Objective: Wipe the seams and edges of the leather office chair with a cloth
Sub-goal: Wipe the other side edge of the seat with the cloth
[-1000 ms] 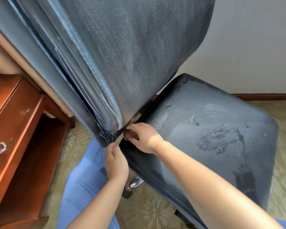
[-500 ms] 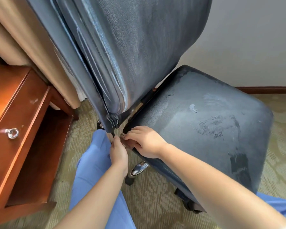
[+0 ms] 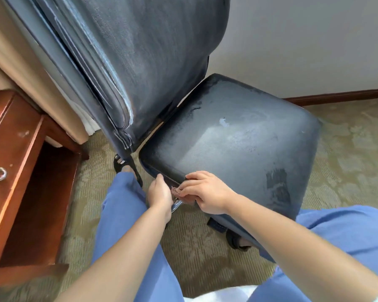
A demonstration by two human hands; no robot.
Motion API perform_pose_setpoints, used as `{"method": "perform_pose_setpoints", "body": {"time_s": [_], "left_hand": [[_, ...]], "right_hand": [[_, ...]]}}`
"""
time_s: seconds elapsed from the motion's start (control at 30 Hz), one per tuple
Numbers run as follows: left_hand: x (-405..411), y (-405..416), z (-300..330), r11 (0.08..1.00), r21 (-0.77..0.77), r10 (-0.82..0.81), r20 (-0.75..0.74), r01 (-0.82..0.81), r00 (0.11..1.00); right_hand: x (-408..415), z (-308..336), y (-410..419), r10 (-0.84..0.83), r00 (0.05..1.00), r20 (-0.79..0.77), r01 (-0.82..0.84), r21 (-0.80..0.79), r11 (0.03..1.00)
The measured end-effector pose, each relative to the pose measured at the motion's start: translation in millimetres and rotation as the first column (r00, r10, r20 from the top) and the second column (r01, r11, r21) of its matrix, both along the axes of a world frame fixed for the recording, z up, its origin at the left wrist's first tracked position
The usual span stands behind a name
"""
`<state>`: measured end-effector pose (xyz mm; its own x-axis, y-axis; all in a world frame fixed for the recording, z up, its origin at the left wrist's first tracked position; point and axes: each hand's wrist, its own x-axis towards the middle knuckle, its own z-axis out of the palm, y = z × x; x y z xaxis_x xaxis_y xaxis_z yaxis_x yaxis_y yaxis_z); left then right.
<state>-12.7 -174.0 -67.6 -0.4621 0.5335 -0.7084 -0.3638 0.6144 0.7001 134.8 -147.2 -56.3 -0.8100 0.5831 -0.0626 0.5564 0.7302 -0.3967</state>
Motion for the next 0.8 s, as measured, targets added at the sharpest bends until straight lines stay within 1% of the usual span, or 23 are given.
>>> {"method": "perform_pose_setpoints", "body": {"time_s": [0.1,0.17,0.27,0.43,0.57,0.7,0.8], "left_hand": [[12,-6,5,1.000,-0.009,0.001,0.016,-0.001,1.000],[19,-11,9,1.000,-0.007,-0.013,0.036,0.013,0.999],[26,-17,13,0.999,-0.011,-0.049,0.049,0.050,0.998],[39,-24,14,0.992,-0.038,-0.115,0.027,0.116,0.993],[49,-32,15,0.974,-0.085,-0.210,0.004,0.210,0.978],[60,-34,18,0.938,-0.139,-0.307,0.087,0.316,0.948],[66,-29,18,0.931,-0.123,-0.330,0.112,0.343,0.937]], "right_hand": [[17,-3,-13,0.029,0.999,-0.021,-0.027,0.073,0.997],[28,-5,-19,0.050,0.999,0.001,-0.050,0.094,0.994],[41,-2,-25,0.069,0.997,0.037,-0.072,0.083,0.994],[56,9,-34,0.071,0.997,0.033,-0.073,0.052,0.996],[64,12,-37,0.060,0.990,0.124,-0.060,-0.004,0.998],[76,9,-46,0.013,0.998,0.068,-0.015,0.024,1.000],[78,16,-46,-0.010,0.994,0.109,0.009,0.012,1.000]]}}
